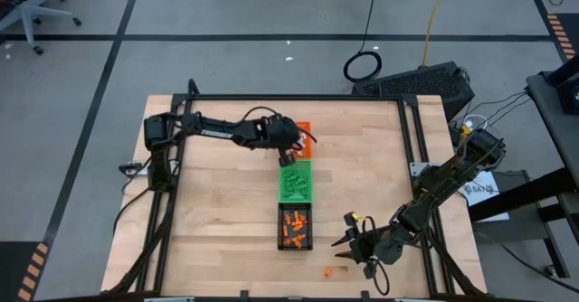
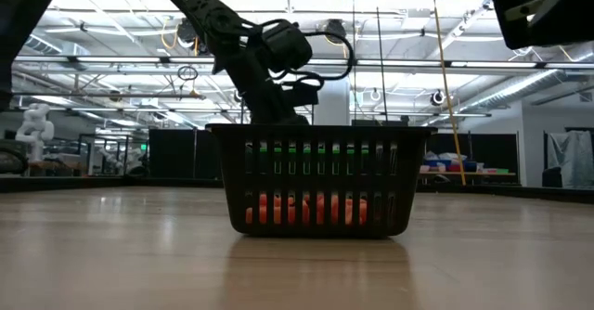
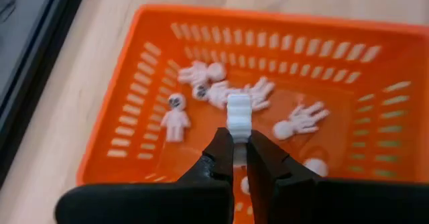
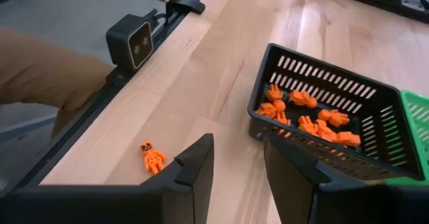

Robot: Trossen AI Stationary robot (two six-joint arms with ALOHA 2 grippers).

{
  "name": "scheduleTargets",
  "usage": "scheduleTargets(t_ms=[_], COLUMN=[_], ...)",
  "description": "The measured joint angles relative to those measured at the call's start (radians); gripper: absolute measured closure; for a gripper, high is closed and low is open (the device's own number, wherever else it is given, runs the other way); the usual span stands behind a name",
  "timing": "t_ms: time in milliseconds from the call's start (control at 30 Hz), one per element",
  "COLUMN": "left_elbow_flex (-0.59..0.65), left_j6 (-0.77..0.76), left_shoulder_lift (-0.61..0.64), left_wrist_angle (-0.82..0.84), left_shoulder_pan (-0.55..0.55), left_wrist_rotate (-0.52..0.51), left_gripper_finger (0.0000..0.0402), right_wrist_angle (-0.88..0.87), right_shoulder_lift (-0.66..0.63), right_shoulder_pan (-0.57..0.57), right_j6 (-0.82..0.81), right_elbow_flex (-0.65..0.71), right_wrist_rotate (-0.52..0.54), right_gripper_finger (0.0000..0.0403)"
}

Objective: Sort Halloween decoration
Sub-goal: Put the white skeleton toy into the orange bin, then put the orange skeleton toy into the black bin

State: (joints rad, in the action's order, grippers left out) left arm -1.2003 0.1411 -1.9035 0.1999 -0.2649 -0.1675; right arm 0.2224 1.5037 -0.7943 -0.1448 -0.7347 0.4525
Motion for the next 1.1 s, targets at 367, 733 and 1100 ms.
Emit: scheduleTargets(t_ms=[367,733,1100], left_elbow_flex=[0.000,-0.001,-0.001], left_j6=[-0.065,-0.312,-0.416], left_shoulder_lift=[0.008,0.220,0.236], left_wrist_angle=[0.016,0.038,0.019], left_shoulder_pan=[0.012,0.208,0.506], left_wrist_rotate=[-0.101,-0.152,-0.442], left_gripper_finger=[0.0255,0.0206,0.0205], right_wrist_angle=[-0.002,0.016,0.322], right_shoulder_lift=[0.000,0.031,0.261], right_shoulder_pan=[0.002,0.002,0.007], right_j6=[-0.029,-0.100,-0.105], right_elbow_flex=[0.000,0.000,-0.001], right_wrist_rotate=[-0.003,-0.049,-0.153], right_gripper_finger=[0.0284,0.0284,0.0283])
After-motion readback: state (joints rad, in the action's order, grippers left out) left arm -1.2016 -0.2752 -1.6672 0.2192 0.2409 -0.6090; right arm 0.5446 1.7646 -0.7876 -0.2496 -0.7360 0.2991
